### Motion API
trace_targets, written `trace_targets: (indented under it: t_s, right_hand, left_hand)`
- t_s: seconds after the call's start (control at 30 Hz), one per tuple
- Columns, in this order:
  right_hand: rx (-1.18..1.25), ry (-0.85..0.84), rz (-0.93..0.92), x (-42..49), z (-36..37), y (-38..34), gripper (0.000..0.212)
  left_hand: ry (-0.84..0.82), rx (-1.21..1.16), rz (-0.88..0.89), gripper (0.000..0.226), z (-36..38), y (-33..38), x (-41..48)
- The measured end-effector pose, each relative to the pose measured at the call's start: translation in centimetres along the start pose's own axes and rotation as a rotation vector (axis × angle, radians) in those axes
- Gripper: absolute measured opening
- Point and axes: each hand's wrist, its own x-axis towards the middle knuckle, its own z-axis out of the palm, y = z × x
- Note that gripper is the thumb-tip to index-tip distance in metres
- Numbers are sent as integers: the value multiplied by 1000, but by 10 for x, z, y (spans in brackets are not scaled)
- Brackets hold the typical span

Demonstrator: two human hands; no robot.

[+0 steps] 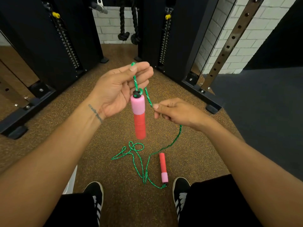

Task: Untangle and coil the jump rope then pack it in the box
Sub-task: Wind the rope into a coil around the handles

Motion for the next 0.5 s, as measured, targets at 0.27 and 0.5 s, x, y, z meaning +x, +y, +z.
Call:
trace_targets:
  t_s: [0.27,0.5]
  right_hand:
    - [-265,104,-42,0,7,-7,36]
    - [-403,113,-37,2,12,-8,36]
  left_hand:
    - [12,566,-33,26,7,-7,-2]
    - [-30,299,-113,24,12,-4,-1]
